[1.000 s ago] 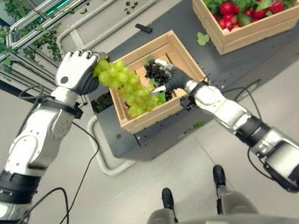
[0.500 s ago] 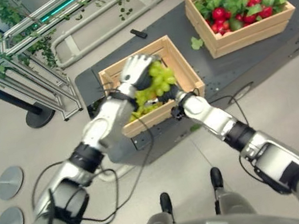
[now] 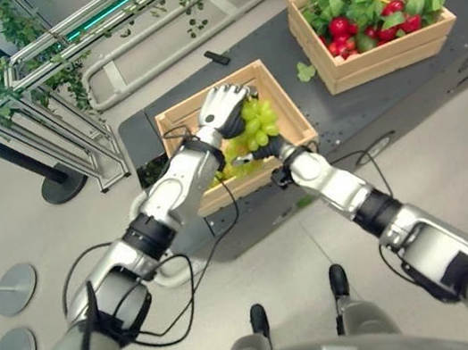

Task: Pick up the fruits from the basket on one side to the basket on the other side

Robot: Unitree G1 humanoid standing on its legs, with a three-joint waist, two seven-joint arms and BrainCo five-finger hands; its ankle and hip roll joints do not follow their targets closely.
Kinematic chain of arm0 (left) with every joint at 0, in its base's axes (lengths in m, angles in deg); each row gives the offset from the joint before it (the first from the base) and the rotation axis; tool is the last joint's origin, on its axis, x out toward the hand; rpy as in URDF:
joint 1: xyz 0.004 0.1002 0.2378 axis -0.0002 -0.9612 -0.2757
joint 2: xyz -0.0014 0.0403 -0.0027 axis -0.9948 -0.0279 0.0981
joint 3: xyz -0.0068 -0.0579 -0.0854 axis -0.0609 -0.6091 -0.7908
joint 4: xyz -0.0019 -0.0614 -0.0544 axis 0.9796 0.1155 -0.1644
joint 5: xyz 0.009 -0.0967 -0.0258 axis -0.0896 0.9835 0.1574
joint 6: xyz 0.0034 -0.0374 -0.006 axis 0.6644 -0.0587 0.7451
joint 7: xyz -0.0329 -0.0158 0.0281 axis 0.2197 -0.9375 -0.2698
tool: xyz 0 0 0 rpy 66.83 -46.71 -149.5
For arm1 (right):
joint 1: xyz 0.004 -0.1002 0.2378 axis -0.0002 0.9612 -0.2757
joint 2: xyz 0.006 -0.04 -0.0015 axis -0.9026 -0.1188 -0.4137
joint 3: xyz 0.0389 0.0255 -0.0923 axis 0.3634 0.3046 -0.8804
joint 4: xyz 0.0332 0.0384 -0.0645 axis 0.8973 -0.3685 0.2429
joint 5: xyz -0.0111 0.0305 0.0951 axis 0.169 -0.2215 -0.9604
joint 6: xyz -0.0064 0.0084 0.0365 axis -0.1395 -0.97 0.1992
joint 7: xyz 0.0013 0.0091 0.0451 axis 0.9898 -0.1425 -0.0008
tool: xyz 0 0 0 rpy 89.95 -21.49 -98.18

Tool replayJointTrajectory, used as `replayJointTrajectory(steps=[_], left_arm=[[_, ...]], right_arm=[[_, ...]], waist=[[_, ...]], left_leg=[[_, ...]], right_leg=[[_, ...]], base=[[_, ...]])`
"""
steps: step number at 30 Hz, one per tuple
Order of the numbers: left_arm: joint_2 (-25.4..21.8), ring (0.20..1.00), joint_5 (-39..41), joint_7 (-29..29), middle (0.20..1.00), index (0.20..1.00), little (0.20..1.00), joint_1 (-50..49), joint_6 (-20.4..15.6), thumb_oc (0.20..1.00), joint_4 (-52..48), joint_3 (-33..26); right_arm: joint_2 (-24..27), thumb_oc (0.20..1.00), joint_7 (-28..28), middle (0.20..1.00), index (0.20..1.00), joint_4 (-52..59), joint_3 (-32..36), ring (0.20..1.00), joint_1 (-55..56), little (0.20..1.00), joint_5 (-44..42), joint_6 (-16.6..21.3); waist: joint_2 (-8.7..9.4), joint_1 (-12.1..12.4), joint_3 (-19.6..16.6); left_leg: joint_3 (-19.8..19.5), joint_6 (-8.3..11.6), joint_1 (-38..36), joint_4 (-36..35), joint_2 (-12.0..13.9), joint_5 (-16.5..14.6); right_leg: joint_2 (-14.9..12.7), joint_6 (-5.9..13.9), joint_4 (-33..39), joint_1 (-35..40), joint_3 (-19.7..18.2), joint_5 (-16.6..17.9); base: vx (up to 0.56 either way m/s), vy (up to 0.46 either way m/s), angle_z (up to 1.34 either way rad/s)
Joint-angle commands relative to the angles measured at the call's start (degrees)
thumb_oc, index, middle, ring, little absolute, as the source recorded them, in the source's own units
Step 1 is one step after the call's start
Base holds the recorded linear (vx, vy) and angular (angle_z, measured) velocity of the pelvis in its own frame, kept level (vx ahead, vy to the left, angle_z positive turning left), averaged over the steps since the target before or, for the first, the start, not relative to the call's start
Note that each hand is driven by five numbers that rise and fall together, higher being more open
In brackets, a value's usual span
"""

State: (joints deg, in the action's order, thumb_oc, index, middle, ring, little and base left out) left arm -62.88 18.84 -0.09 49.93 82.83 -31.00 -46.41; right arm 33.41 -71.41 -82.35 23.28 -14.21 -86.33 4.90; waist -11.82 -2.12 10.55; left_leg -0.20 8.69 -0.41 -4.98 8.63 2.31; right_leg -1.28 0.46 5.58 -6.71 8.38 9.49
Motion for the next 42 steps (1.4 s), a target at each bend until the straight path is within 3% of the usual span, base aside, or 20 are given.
replayJointTrajectory(steps=[1, 12, 13, 33, 34, 35, 36, 41, 42], left_arm=[[0.4, 0.2, 0.04, -1.6, 0.2, 0.2, 0.2, 4.53, -1.1, 0.2, 2.57, 2.44], [-1.76, 0.2, 1.48, -1.94, 0.2, 0.2, 0.2, 0.32, -1.48, 0.2, -0.38, -0.53], [-1.79, 0.2, 1.76, -2.02, 0.2, 0.2, 0.2, 0.02, -1.6, 0.2, -0.7, -0.68], [-1.94, 0.2, 3.07, -2.67, 0.2, 0.2, 0.2, -2.78, -2.08, 0.2, -2.85, -2.67], [-1.89, 0.253, 3.02, -2.72, 0.253, 0.253, 0.253, -2.82, -2.06, 0.253, -2.86, -2.68], [-1.89, 0.253, 3.02, -2.72, 0.253, 0.253, 0.253, -2.82, -2.06, 0.253, -2.86, -2.68], [-1.86, 1.0, 3.25, -2.86, 1.0, 1.0, 1.0, -3.16, -2.06, 1.0, -2.86, -3.0], [-1.39, 1.0, 5.79, -2.7, 1.0, 1.0, 1.0, -4.88, -2.33, 1.0, -2.71, -4.17], [-0.62, 1.0, 10.37, -2.8, 1.0, 1.0, 1.0, -6.88, -2.72, 1.0, -2.39, -6.27]], right_arm=[[-7.15, 1.0, 0.03, 1.0, 1.0, 2.1, -0.22, 1.0, -11.37, 1.0, -1.48, 6.39], [-6.61, 1.0, 0.58, 1.0, 1.0, 4.88, 1.31, 1.0, -8.2, 1.0, -4.9, 7.84], [-6.73, 0.2, 0.55, 0.2, 0.2, 4.74, 1.46, 0.2, -8.13, 0.2, -5.05, 7.87], [-6.16, 0.2, 1.55, 0.2, 0.2, 3.95, 2.14, 0.2, -6.15, 0.2, -2.35, 7.68], [-6.18, 0.2, 1.56, 0.2, 0.2, 3.93, 2.1, 0.2, -6.04, 0.2, -2.39, 7.68], [-6.18, 0.2, 1.56, 0.2, 0.2, 3.93, 2.1, 0.2, -6.04, 0.2, -2.39, 7.68], [-6.01, 0.2, 1.6, 0.2, 0.2, 4.01, 2.25, 0.2, -5.71, 0.2, -2.55, 7.75], [-5.41, 0.2, 1.74, 0.2, 0.2, 4.66, 3.0, 0.2, -4.71, 0.2, -3.08, 7.86], [-4.87, 0.2, 1.71, 0.2, 0.2, 5.46, 3.76, 0.2, -3.72, 0.2, -3.28, 7.95]], waist=[[1.88, 0.46, -1.78], [2.15, 0.82, -2.02], [2.19, 0.91, -2.02], [2.88, 1.35, -2.56], [2.87, 1.35, -2.57], [2.87, 1.35, -2.57], [2.92, 1.4, -2.56], [3.09, 1.39, -2.53], [3.3, 1.5, -2.52]], left_leg=[[-2.05, -1.48, 3.27, 0.2, -2.24, -0.29], [-2.08, -1.39, 3.3, 0.19, -2.2, -0.22], [-2.13, -1.39, 3.33, 0.2, -2.2, -0.21], [-2.89, -1.01, 3.41, 0.23, -1.91, 0.11], [-2.94, -1.0, 3.41, 0.22, -1.94, 0.13], [-2.94, -1.0, 3.41, 0.22, -1.94, 0.13], [-3.08, -0.99, 3.44, 0.21, -1.92, 0.16], [-3.25, -0.9, 3.55, 0.21, -1.85, 0.32], [-3.24, -0.84, 3.56, 0.24, -1.85, 0.37]], right_leg=[[1.52, 3.39, -0.71, 7.77, 0.5, -12.89], [1.57, 3.37, -0.72, 7.83, 0.73, -12.83], [1.57, 3.35, -0.71, 7.84, 0.75, -12.82], [1.88, 3.17, -0.74, 8.48, 1.71, -13.13], [1.9, 3.16, -0.74, 8.51, 1.75, -13.12], [1.9, 3.16, -0.74, 8.51, 1.75, -13.12], [1.95, 3.14, -0.74, 8.51, 1.89, -13.17], [2.03, 3.11, -0.74, 8.48, 2.15, -13.16], [2.01, 3.07, -0.74, 8.58, 2.26, -13.11]], base=[[0.0, 0.0, 0.0], [0.0, 0.0, 0.0], [0.0, 0.0, 0.0], [0.0, 0.0, 0.0], [0.0, -0.002, 0.03], [0.0, 0.0, 0.0], [0.0, 0.0, 0.0], [0.0, -0.004, 0.02], [0.0, -0.012, 0.07]])
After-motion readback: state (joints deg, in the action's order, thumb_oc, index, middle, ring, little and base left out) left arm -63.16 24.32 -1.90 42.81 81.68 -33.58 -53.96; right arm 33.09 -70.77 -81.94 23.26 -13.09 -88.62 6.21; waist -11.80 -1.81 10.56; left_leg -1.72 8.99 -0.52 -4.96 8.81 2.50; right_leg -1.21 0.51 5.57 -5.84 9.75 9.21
